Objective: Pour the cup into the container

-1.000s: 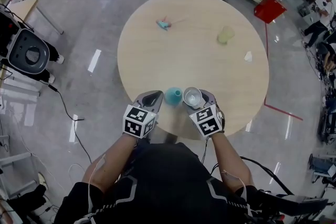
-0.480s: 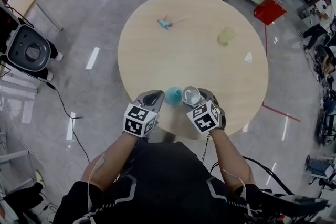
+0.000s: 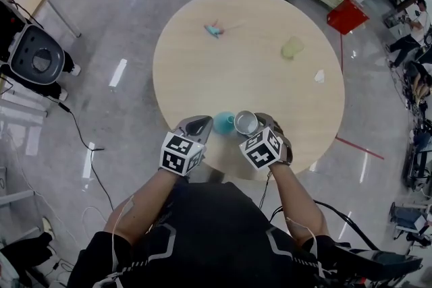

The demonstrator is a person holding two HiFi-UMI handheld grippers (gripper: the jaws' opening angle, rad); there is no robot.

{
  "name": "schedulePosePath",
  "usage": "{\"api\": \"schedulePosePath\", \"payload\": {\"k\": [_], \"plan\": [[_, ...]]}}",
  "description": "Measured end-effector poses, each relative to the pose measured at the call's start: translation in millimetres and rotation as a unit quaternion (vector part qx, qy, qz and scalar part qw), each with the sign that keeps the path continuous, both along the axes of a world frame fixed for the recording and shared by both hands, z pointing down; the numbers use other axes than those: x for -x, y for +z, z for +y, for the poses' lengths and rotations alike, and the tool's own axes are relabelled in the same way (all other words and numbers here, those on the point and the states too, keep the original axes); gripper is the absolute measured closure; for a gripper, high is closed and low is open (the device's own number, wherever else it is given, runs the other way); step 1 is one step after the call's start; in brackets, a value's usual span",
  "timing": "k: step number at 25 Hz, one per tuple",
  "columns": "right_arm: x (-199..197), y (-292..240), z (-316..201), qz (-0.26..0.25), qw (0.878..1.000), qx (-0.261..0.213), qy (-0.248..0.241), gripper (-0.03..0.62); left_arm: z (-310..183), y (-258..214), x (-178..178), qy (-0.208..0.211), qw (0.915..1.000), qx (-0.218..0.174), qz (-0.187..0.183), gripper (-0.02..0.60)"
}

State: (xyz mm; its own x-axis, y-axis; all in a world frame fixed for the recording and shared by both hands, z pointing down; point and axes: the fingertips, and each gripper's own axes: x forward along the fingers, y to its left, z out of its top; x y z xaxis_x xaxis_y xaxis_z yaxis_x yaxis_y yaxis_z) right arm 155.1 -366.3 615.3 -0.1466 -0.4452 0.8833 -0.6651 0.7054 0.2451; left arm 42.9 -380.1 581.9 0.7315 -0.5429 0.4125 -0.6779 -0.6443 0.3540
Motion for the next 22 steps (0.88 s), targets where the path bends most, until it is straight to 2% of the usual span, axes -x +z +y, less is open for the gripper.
{"api": "schedulePosePath", "payload": {"k": [22], "plan": [[-1.4, 3.2, 0.2, 0.056, 0.998, 0.032, -0.026, 0.284, 1.3, 0.8, -2.6, 0.002, 0.9999, 0.0, 0.01, 0.581]]}}
